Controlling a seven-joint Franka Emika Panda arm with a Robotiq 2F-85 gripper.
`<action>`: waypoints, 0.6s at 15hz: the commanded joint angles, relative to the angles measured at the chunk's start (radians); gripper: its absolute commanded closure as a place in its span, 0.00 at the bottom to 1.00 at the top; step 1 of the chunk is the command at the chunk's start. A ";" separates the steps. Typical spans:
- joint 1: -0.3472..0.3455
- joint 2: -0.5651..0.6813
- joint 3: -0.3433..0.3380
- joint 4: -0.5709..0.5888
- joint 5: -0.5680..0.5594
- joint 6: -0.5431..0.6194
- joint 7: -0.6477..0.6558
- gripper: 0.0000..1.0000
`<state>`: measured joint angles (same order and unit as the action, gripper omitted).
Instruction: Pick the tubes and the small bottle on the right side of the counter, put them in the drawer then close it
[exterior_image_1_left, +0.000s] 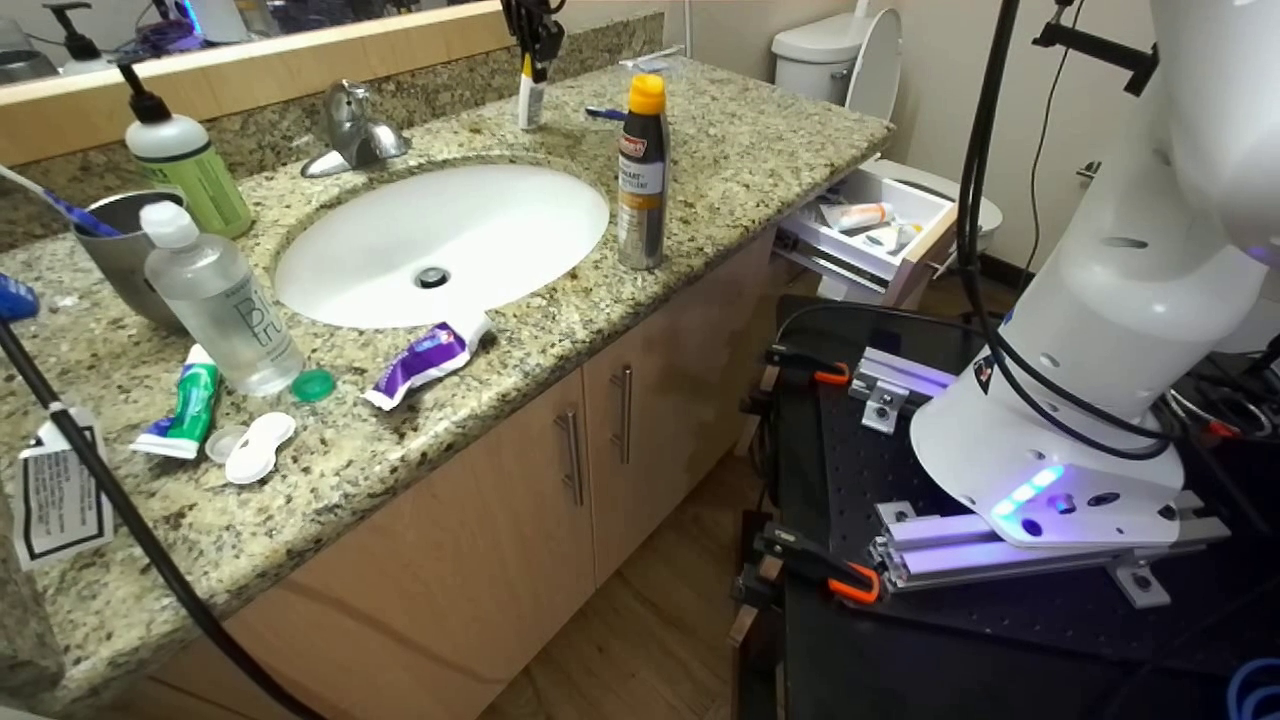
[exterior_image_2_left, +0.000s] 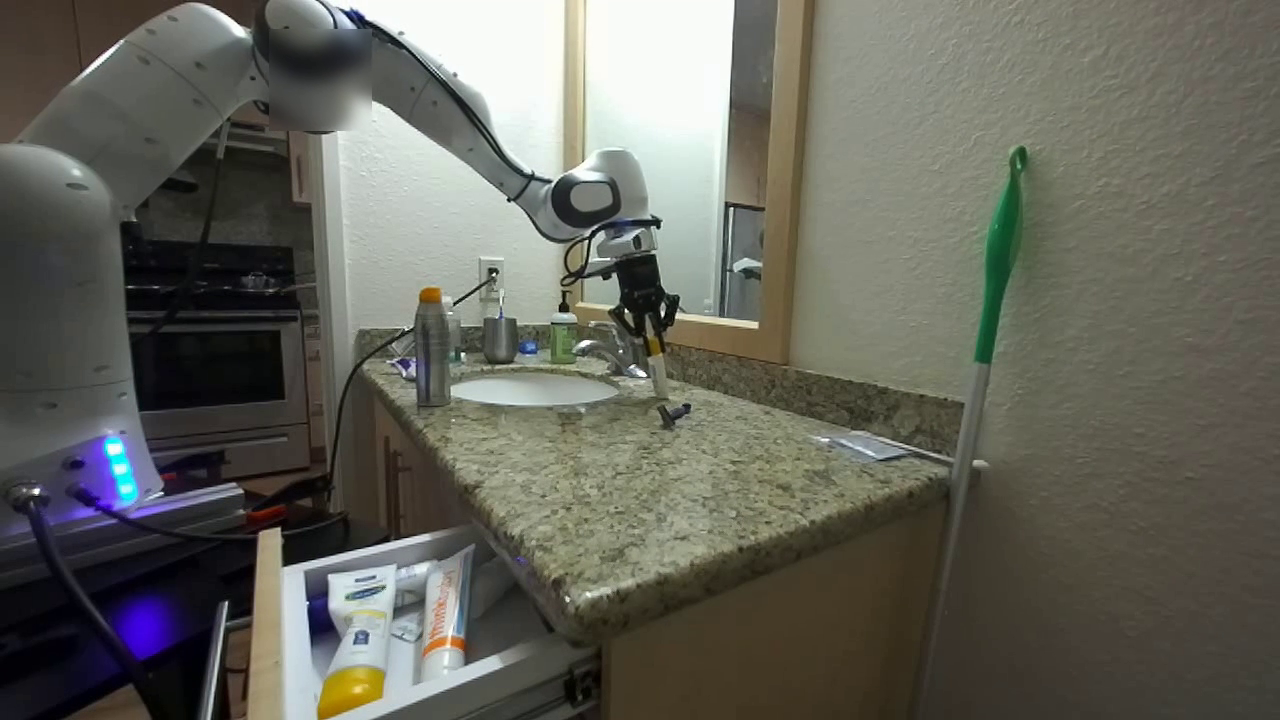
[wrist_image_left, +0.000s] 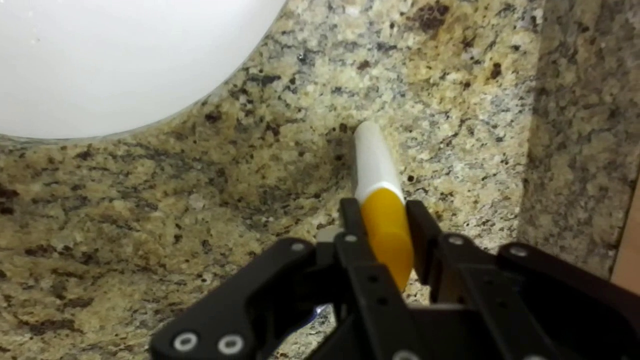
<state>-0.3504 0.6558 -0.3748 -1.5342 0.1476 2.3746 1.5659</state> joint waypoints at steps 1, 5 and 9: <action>-0.017 0.013 -0.001 0.039 0.011 -0.043 0.025 0.93; 0.022 -0.046 -0.122 0.024 -0.181 -0.188 0.043 0.93; 0.009 -0.137 -0.204 -0.017 -0.410 -0.336 -0.052 0.93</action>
<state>-0.3404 0.6020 -0.5429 -1.5006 -0.1429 2.1315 1.5836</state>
